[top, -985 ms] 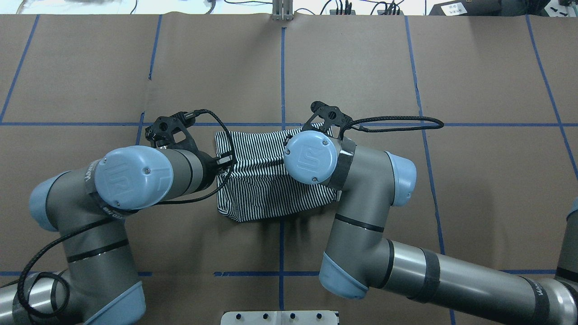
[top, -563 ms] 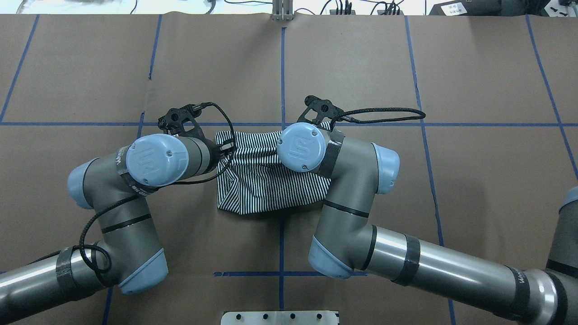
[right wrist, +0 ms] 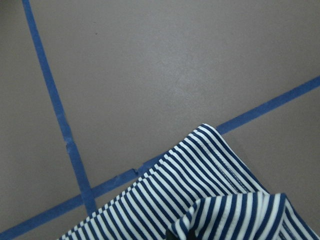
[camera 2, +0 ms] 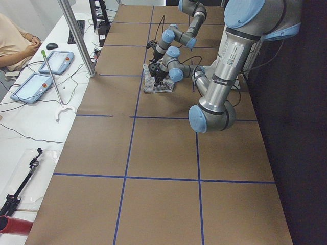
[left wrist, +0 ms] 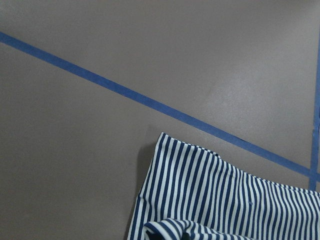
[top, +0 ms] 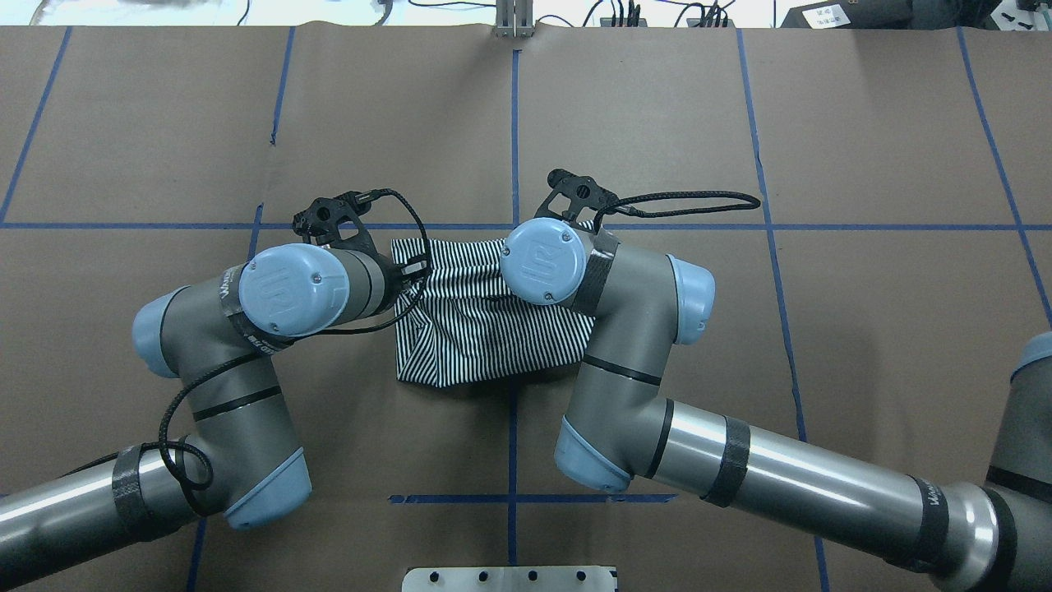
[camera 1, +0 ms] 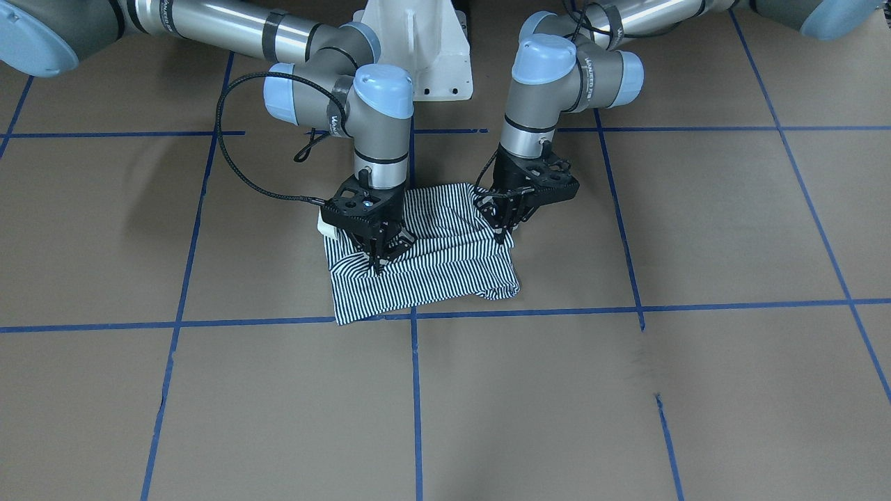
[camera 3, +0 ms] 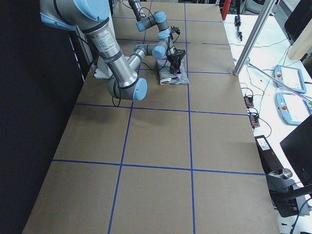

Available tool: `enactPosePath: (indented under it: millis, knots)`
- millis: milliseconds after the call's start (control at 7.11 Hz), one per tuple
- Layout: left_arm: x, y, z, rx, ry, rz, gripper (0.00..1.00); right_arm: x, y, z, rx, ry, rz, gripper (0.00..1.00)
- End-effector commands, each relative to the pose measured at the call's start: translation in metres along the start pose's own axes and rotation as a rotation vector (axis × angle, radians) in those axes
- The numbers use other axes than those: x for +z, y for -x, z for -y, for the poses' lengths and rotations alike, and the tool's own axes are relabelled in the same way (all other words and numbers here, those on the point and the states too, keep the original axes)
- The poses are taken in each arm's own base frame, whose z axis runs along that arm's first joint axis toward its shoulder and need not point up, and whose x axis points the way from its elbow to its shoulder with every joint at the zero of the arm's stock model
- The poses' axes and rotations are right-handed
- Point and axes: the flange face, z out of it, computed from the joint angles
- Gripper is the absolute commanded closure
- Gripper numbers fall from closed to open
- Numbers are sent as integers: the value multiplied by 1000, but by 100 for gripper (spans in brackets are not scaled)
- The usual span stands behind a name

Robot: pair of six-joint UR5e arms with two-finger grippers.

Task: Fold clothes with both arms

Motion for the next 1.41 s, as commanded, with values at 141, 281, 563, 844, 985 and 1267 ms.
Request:
enactPosePath:
  millis: [141, 281, 563, 844, 985, 1267]
  knots:
    - [-26, 5, 42, 211, 17, -38, 0, -17, 13, 9, -81, 22, 25, 0]
    - [-38, 17, 63, 262, 36, -48, 0, -23, 13, 7, -136, 33, 38, 0]
    - [-42, 23, 75, 305, 45, -48, 0, -22, 5, -18, -319, 57, 41, 0]
    - [-41, 24, 75, 299, 46, -46, 0, -6, -8, -58, -498, 85, 15, 0]
    - [-40, 23, 73, 298, 48, -46, 0, -6, -9, -57, -517, 91, 8, 0]
    - [-40, 24, 73, 297, 49, -45, 0, -6, -7, -60, -548, 95, -10, 0]
